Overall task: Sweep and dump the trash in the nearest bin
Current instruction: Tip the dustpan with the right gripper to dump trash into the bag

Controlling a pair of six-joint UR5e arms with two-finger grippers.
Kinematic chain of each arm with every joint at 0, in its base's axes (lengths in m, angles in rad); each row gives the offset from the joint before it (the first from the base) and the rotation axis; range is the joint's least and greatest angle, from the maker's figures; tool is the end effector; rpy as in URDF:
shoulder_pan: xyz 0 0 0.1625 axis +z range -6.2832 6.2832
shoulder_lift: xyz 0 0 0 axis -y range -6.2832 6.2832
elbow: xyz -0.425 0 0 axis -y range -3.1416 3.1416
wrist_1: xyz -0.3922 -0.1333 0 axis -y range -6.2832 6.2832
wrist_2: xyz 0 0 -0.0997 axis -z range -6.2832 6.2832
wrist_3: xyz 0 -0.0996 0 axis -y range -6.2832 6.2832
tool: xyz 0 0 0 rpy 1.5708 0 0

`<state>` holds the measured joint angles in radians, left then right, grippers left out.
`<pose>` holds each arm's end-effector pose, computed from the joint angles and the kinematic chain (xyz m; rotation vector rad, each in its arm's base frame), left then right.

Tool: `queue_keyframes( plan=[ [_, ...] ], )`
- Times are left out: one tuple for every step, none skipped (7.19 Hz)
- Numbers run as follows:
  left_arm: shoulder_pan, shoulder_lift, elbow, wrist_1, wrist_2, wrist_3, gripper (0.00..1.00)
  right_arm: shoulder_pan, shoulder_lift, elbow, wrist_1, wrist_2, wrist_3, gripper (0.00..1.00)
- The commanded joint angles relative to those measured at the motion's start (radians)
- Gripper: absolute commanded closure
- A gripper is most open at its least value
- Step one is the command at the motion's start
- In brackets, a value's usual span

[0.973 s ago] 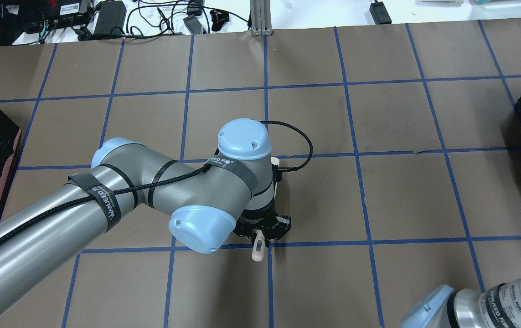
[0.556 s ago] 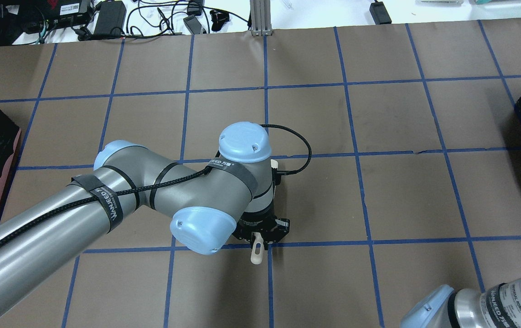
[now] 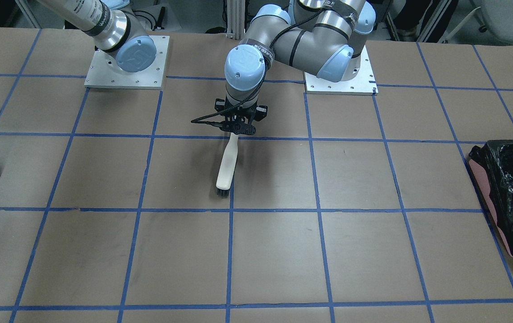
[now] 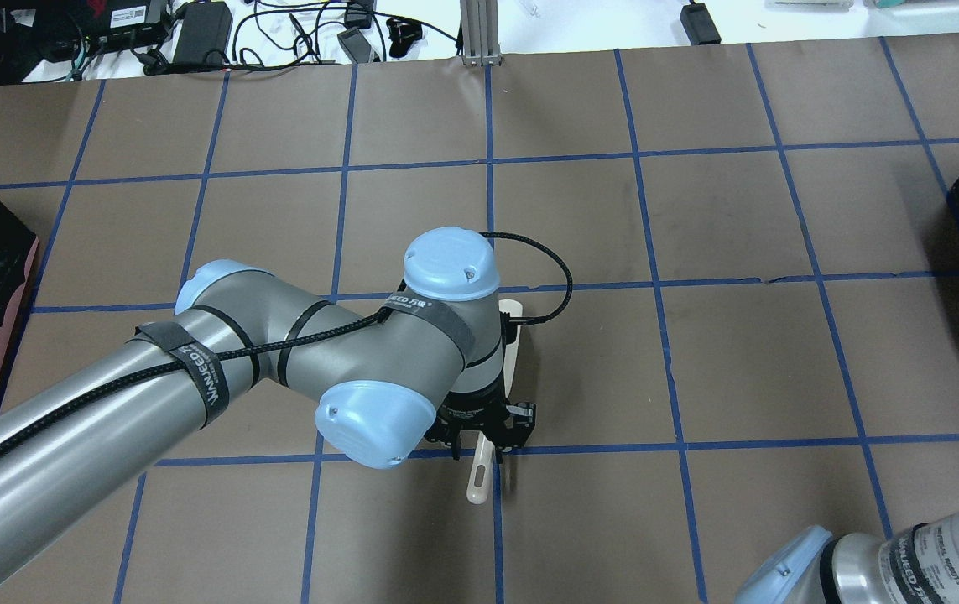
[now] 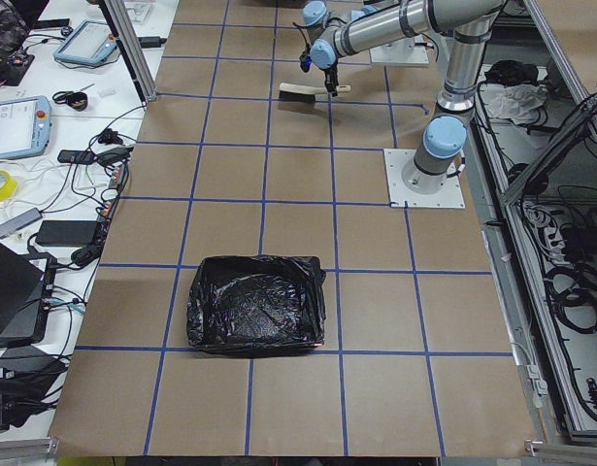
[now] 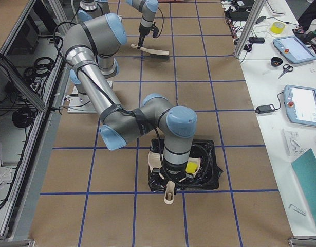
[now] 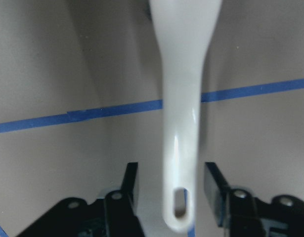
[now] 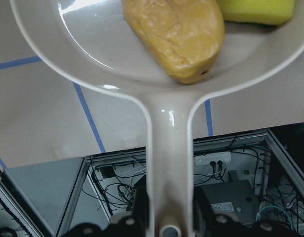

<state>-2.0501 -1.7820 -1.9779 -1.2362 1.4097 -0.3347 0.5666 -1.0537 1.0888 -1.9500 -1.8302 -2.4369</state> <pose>-0.3524 -0.3543 0.2284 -0.1862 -3.0607 -0.5001 -0.5567 -0.4819 0.4612 1.7962 -2.1600 -0.4350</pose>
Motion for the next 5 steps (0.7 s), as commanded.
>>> queue_keyframes(
  plan=[
    [0.002, 0.001, 0.005, 0.0, 0.0, -0.006, 0.26, 0.054, -0.009, 0.0, -0.05, -0.029, -0.004, 0.88],
    [0.01, 0.015, 0.014, 0.001, 0.0, -0.006, 0.19, 0.061, -0.009, 0.0, -0.059, -0.05, -0.008, 0.88],
    [0.016, 0.018, 0.014, 0.001, 0.008, -0.004, 0.15, 0.061, -0.006, 0.003, -0.111, -0.05, -0.042, 0.88],
    [0.016, 0.012, 0.017, 0.003, 0.009, 0.0, 0.13, 0.061, -0.005, 0.005, -0.147, -0.075, -0.045, 0.88],
    [0.019, 0.012, 0.022, 0.003, 0.012, 0.005, 0.09, 0.061, -0.008, 0.005, -0.148, -0.101, -0.054, 0.88]
  ],
)
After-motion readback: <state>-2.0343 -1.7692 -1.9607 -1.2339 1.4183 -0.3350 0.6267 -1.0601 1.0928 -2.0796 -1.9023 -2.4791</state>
